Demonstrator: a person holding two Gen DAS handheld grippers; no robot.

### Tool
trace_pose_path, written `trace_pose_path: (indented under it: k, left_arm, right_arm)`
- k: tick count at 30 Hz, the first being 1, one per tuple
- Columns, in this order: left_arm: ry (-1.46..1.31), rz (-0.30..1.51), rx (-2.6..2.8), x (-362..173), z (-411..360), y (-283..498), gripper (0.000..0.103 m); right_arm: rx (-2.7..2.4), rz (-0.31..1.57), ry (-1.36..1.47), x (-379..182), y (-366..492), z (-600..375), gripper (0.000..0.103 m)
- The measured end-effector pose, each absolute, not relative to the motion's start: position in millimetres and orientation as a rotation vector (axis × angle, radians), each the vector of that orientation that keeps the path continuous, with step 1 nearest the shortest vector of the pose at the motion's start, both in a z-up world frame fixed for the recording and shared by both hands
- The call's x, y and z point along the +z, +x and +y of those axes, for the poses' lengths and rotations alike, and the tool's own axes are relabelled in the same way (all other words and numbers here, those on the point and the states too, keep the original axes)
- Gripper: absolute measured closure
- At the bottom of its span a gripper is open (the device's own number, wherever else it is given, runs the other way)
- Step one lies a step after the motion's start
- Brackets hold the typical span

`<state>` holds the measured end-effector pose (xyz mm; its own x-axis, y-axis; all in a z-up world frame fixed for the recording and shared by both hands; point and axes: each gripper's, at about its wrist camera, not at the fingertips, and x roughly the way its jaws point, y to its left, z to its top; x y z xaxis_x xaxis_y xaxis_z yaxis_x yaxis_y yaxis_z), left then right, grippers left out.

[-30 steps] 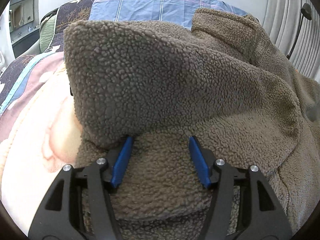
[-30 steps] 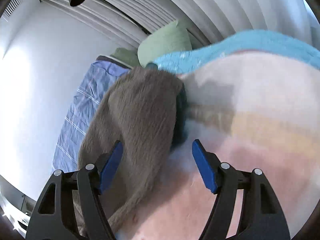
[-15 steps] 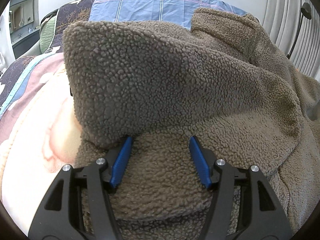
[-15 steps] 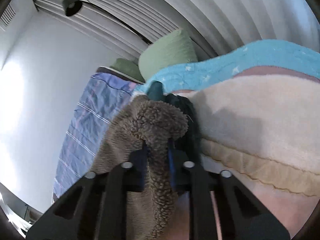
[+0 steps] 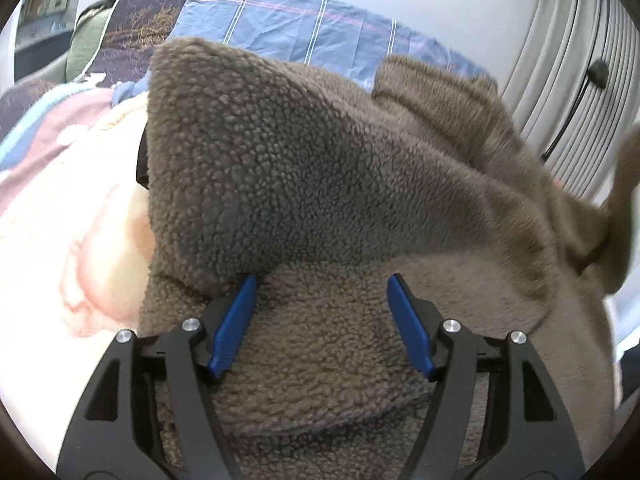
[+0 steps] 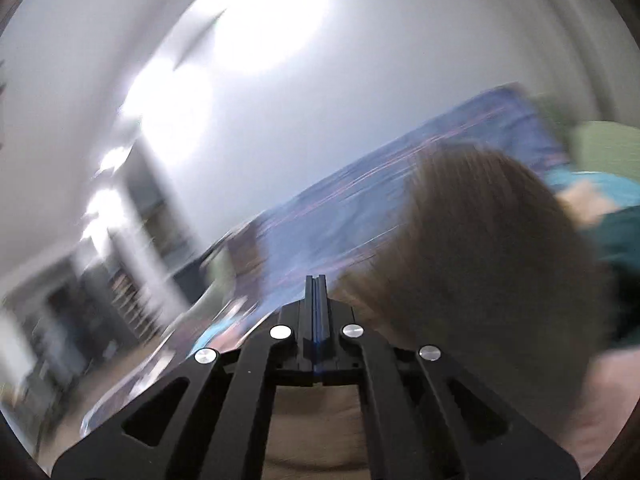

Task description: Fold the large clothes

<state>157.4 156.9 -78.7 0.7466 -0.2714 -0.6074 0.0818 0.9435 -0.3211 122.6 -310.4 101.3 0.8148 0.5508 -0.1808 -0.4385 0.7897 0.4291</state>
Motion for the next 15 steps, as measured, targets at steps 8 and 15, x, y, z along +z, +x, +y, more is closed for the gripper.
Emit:
trace_pose_path:
  k: [8,15]
  left_arm:
    - [-0.431,0.644,-0.284,-78,180,145,0.028]
    - [-0.457,0.628,-0.316,-75,182,142,0.026]
  right_arm:
    - [0.674,0.572,0.137,30,139,-175,0.103]
    - [0.212,0.562,-0.164,0,125,-242,0.071]
